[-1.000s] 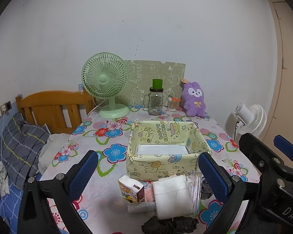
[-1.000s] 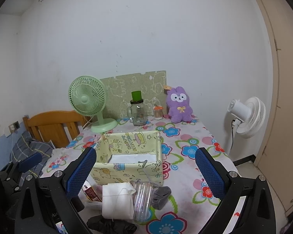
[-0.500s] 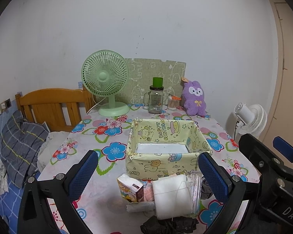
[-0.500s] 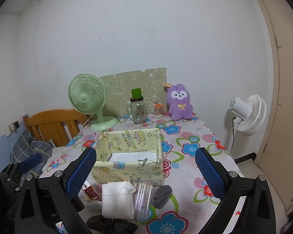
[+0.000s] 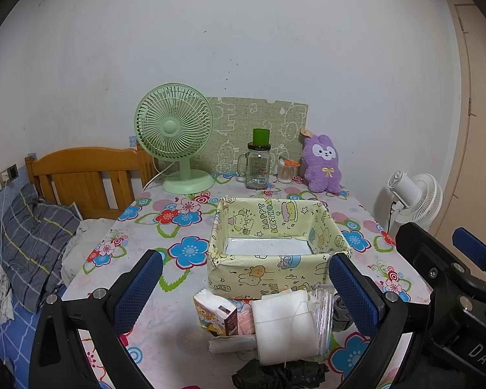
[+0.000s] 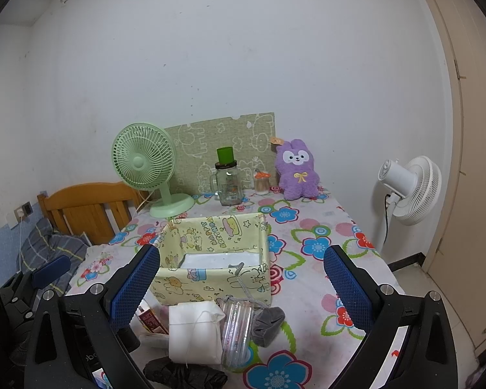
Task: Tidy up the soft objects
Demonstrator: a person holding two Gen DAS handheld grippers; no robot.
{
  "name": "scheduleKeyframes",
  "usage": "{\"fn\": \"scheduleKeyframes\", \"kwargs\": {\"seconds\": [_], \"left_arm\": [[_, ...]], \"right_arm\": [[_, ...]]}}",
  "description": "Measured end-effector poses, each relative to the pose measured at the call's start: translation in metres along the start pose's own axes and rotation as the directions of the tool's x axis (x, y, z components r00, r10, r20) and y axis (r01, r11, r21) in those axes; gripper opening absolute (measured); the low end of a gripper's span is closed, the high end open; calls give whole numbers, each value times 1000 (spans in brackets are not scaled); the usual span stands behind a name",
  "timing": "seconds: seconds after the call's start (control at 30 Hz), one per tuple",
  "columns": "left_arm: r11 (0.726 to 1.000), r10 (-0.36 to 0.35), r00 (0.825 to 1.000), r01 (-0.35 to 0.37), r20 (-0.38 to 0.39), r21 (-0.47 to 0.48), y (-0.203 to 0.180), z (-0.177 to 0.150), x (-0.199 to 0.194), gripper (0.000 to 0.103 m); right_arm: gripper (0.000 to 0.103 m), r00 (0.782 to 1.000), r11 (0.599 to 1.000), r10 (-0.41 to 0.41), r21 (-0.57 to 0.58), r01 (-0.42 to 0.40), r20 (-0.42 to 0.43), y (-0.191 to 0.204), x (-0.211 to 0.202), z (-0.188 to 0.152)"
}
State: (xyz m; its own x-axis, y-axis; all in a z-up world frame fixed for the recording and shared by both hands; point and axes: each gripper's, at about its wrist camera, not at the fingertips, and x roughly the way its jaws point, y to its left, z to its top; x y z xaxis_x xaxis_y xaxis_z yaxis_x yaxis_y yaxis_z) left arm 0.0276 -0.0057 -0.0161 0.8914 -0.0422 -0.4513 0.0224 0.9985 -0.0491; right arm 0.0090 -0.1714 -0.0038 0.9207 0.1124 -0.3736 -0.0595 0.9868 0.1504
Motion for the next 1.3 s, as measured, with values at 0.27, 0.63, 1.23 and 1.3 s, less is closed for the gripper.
{"fn": "scheduleKeyframes", "kwargs": {"seconds": [0.27, 0.63, 1.23, 1.3], "left_arm": [[1000, -2, 1000, 2, -1, -1, -1, 0, 0, 103], [1000, -3, 1000, 3, 2, -1, -2, -1, 0, 103], [999, 33, 999, -33, -32, -3, 4, -11, 10, 103], [999, 41, 998, -41, -44, -3, 5, -15, 14, 103]], "right_arm": [[102, 1000, 1000, -1, 4, 1, -4, 0, 0, -2], [102, 1000, 1000, -8, 4, 8, 1, 1, -1, -2], [99, 999, 1000, 8, 21, -7, -54, 4, 13, -13], [98, 998, 1000, 7, 20, -5, -68, 5, 17, -18]]}}
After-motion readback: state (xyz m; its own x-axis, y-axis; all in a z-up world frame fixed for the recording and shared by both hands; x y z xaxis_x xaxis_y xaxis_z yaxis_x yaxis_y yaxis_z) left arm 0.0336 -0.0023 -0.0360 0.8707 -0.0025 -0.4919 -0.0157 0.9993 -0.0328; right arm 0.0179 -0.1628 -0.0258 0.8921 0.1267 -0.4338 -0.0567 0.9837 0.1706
